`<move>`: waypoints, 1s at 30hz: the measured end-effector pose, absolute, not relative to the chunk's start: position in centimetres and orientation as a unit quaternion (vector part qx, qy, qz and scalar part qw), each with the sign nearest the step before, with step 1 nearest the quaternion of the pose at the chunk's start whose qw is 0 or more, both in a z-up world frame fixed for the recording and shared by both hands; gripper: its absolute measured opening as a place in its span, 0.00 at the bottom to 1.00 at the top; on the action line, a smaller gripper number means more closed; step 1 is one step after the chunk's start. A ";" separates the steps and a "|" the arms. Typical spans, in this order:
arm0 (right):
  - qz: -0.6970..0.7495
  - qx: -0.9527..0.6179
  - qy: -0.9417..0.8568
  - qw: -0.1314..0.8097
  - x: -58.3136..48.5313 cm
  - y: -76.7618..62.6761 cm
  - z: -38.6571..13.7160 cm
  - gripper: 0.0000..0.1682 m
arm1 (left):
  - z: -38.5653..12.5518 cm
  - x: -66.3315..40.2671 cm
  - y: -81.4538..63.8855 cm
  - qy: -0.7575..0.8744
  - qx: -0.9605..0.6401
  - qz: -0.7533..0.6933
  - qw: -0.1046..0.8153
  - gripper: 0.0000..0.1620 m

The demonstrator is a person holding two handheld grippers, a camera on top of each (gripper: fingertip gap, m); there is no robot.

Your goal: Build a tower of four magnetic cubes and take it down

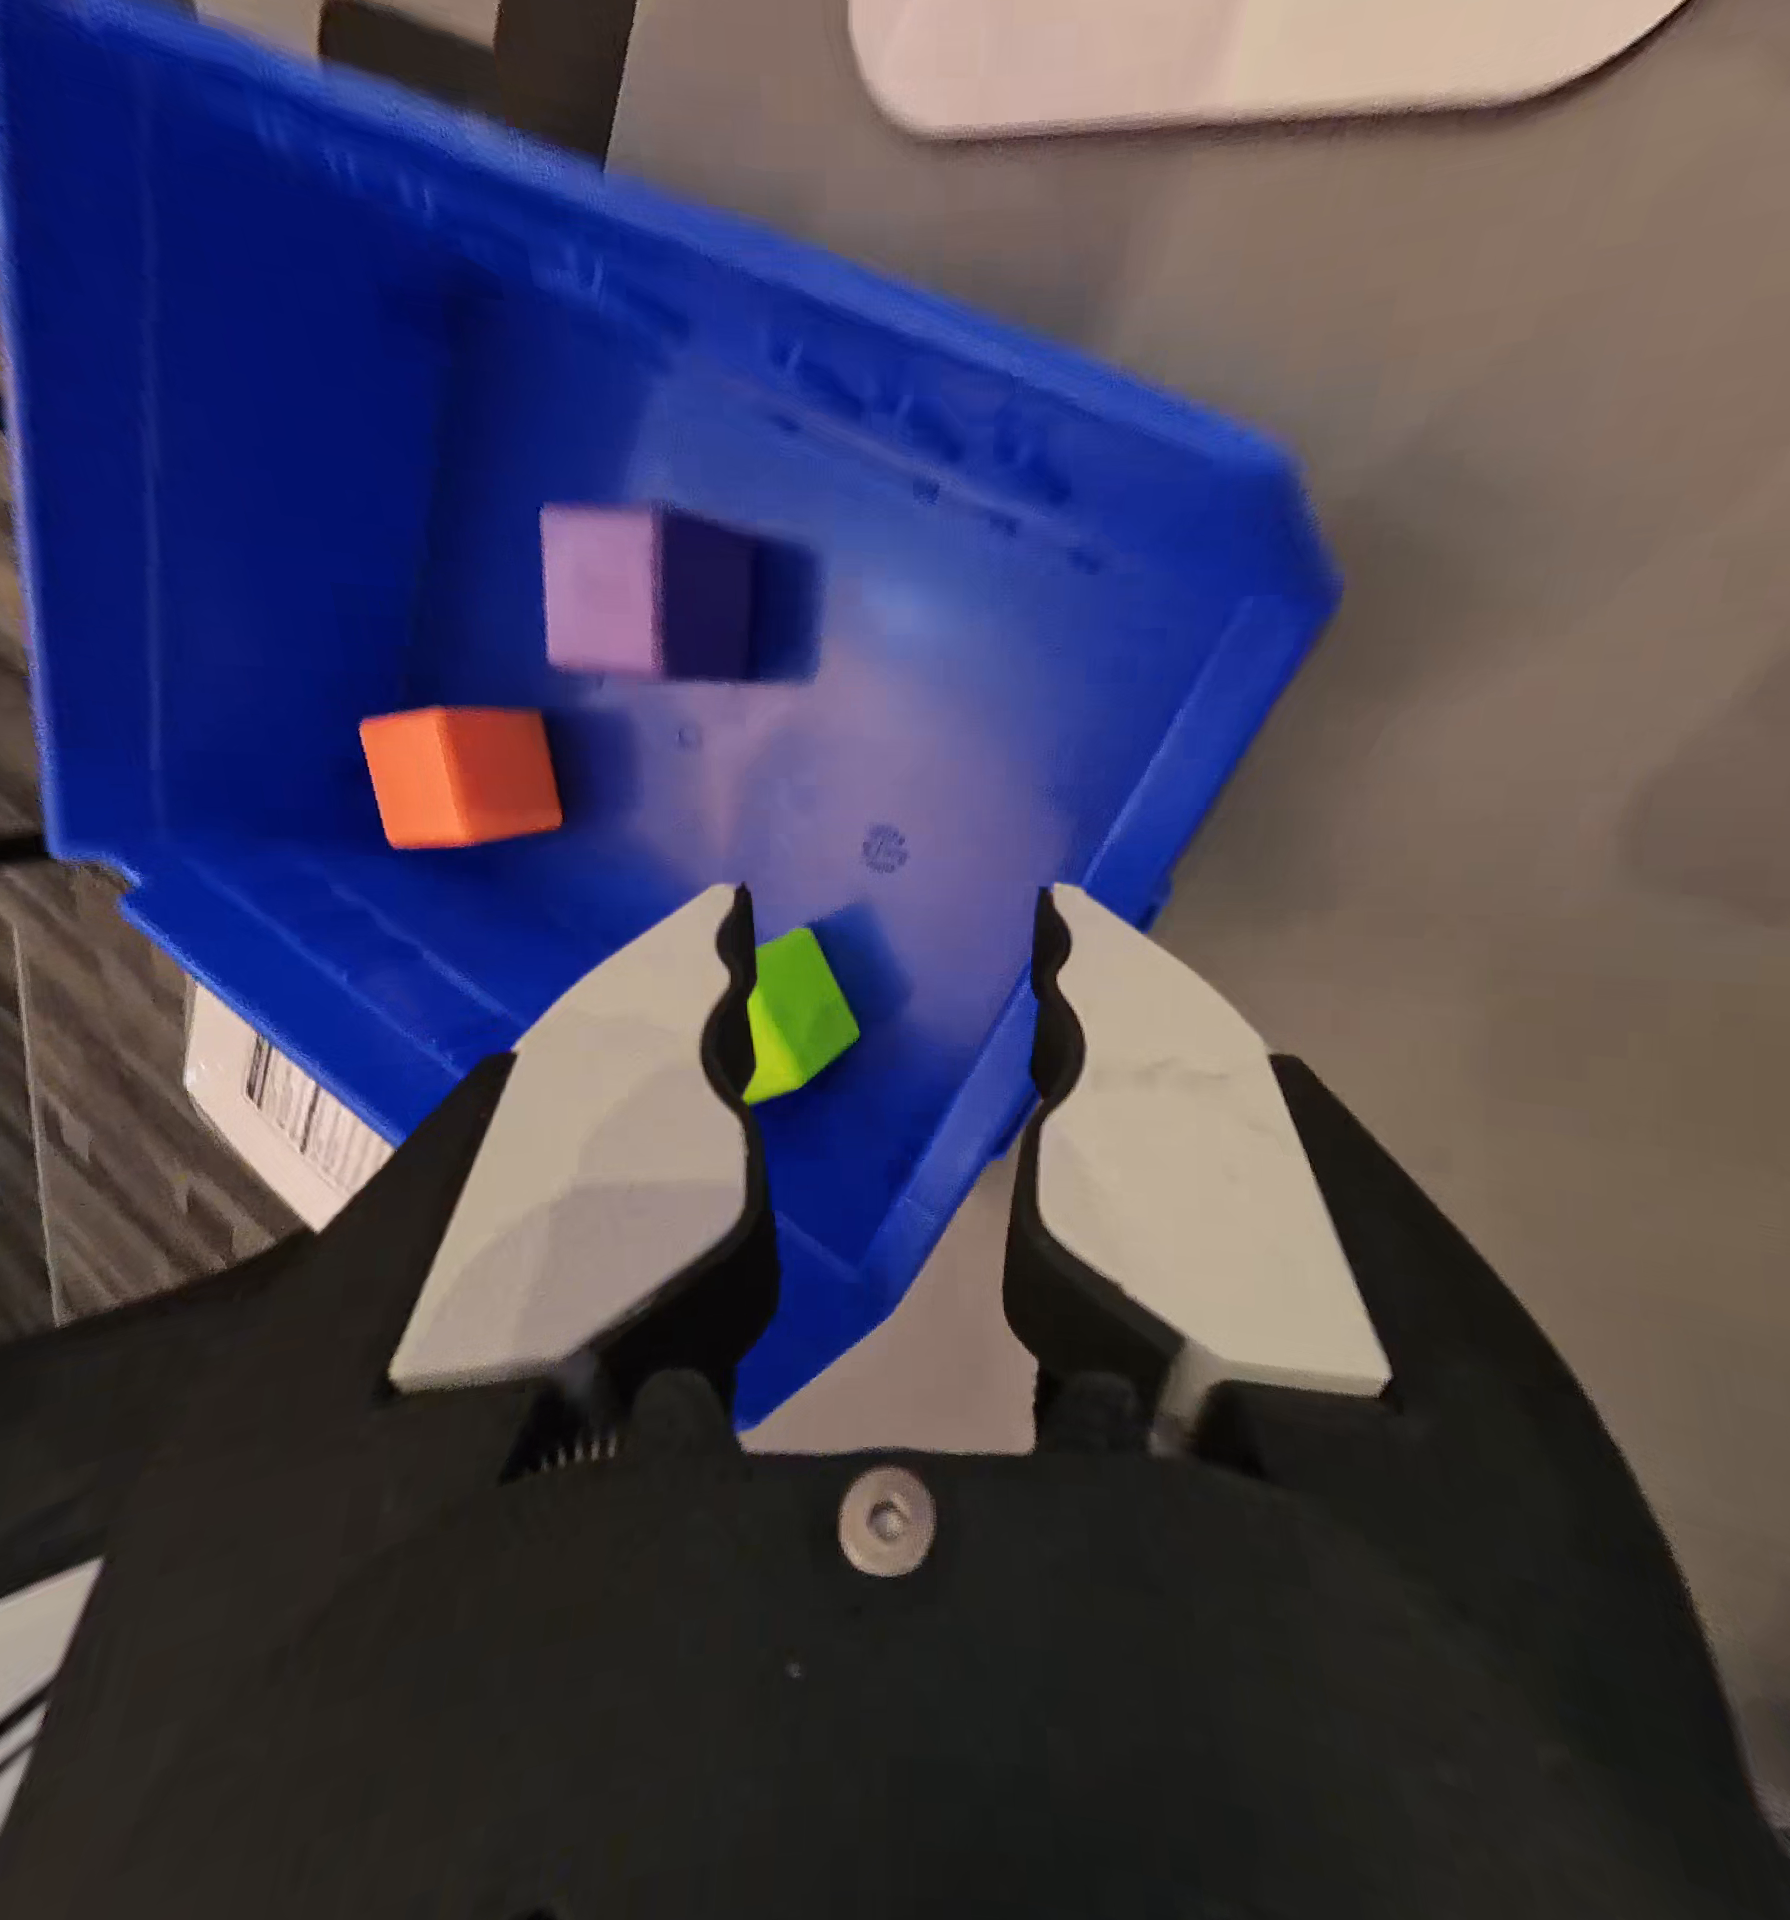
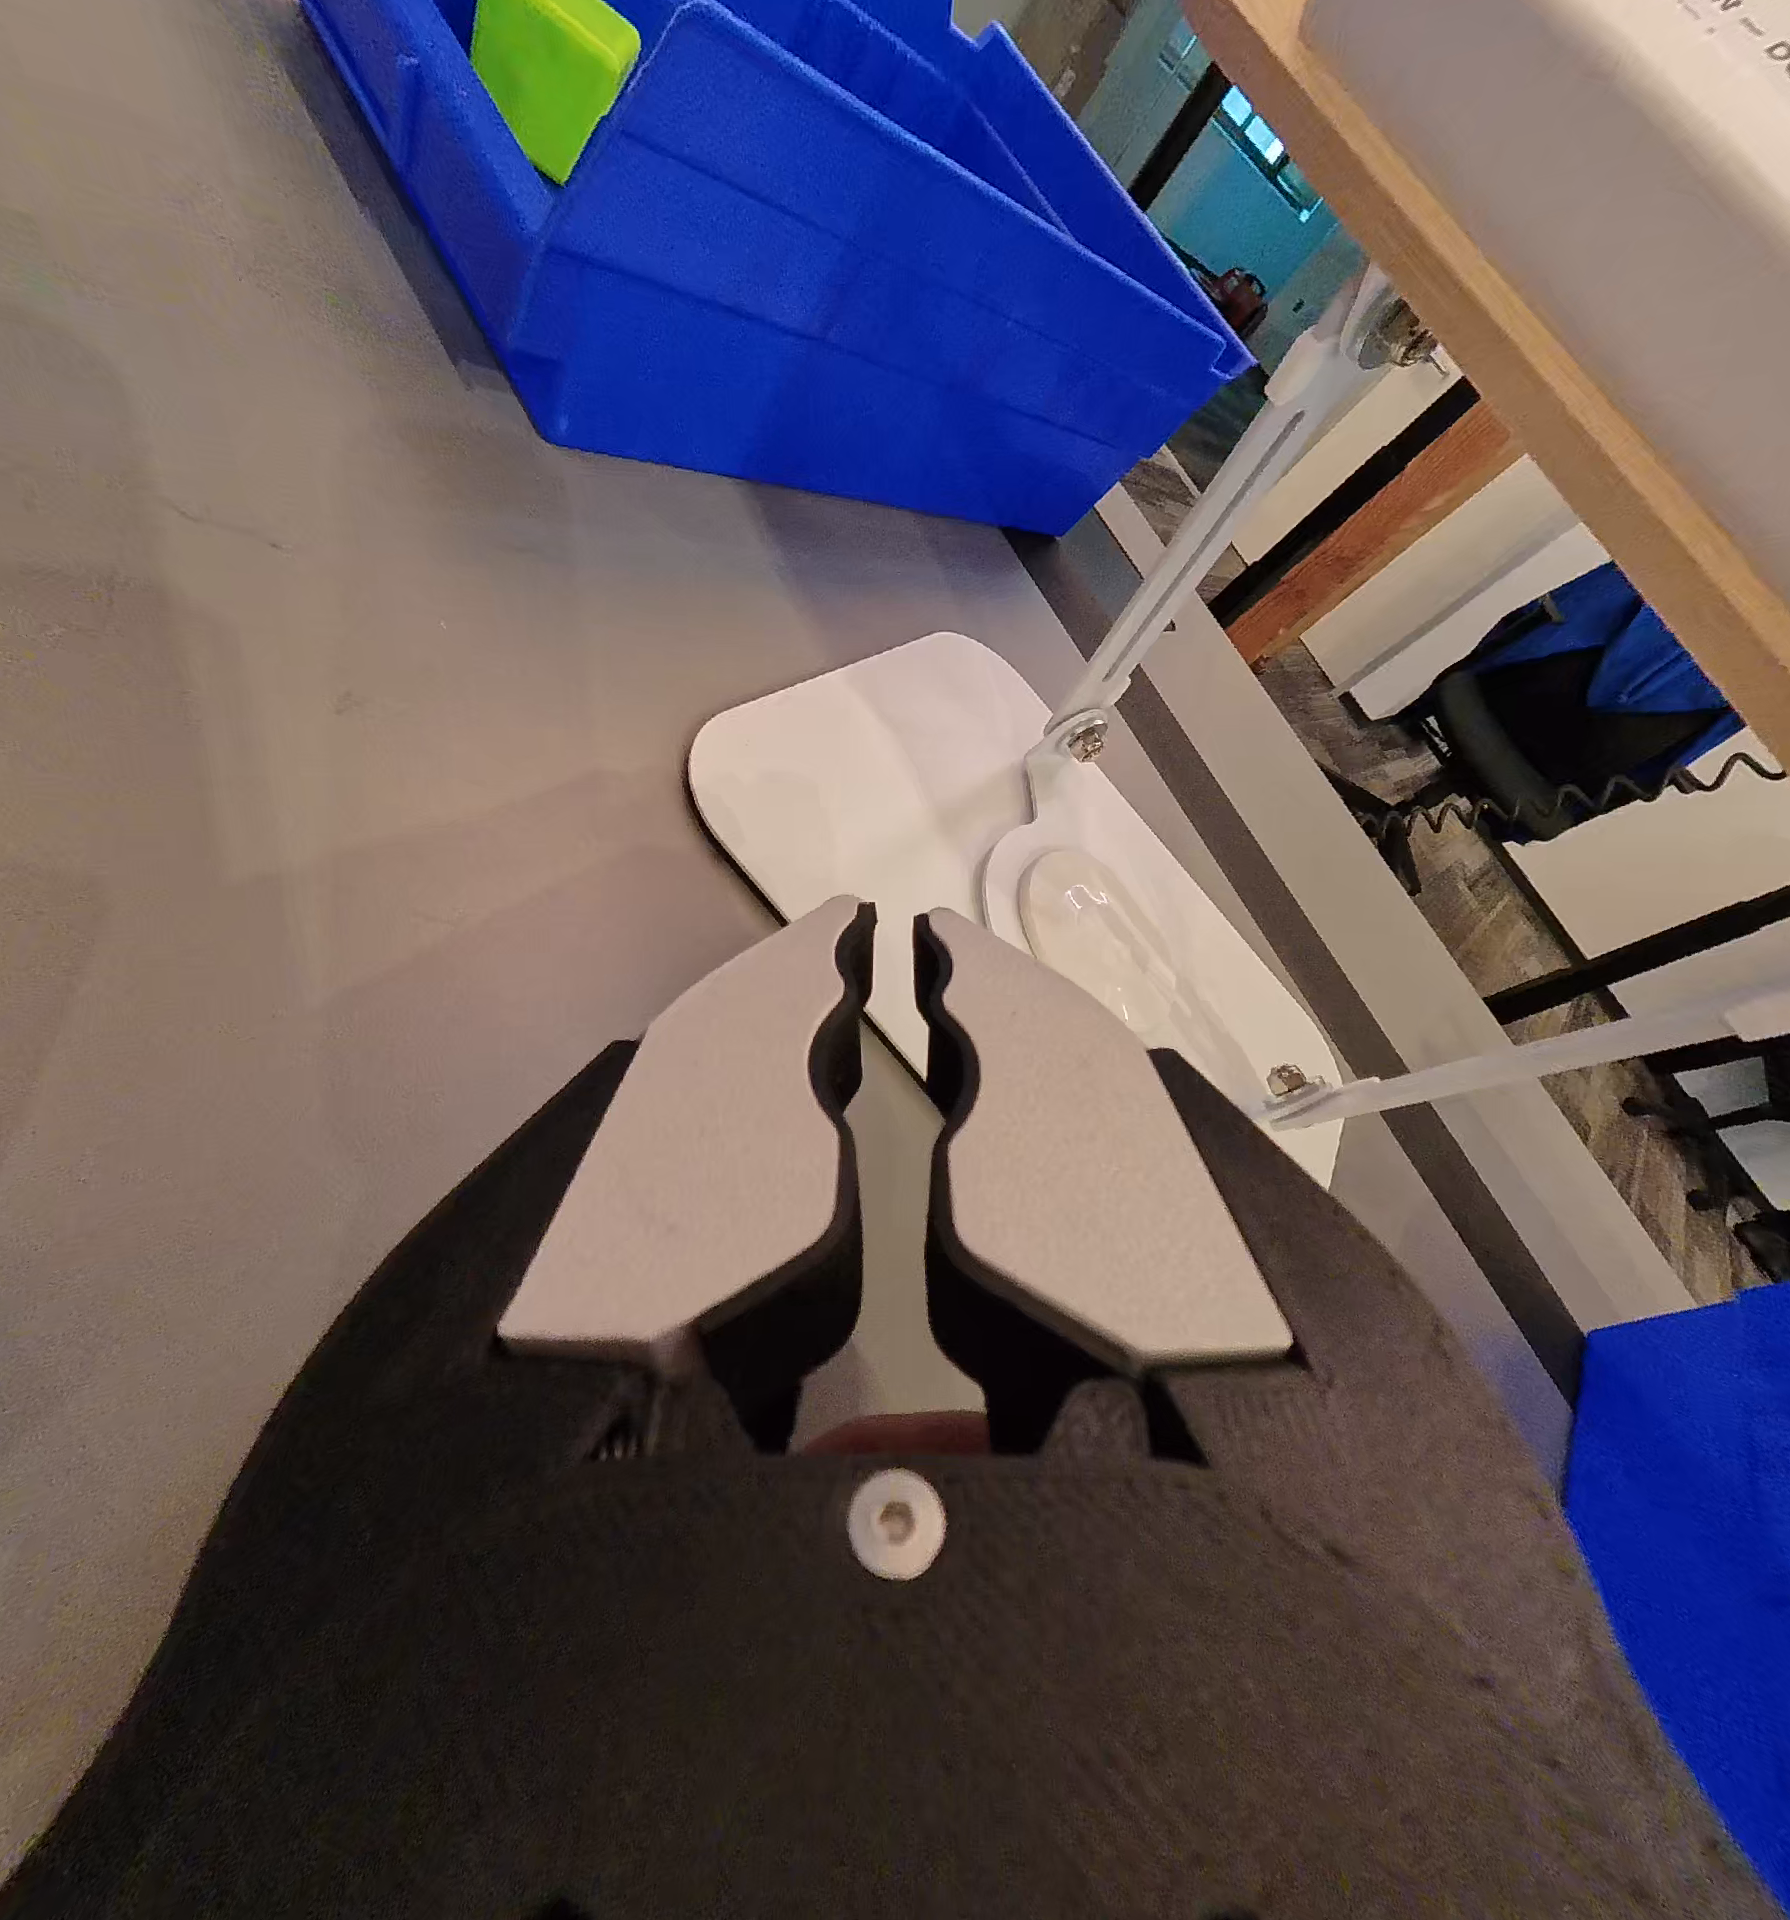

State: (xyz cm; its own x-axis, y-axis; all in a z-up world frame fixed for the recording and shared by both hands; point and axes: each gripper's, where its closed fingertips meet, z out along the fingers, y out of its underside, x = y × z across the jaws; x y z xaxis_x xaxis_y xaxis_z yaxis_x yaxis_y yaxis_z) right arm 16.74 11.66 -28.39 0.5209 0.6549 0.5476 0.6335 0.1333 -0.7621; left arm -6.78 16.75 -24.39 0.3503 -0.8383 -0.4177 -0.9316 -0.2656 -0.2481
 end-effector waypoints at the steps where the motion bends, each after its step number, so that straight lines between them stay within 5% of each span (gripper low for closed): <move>1: 0.009 -0.658 -0.490 0.572 16.7 11.6 -28.4 0.04 | -24.8 -7.5 17.1 0.554 -0.795 0.107 0.223 0.31; 30: 0.000 -0.652 -0.507 0.563 16.4 11.3 -28.9 0.04 | -30.0 -14.0 21.8 0.494 -0.830 0.206 0.157 0.33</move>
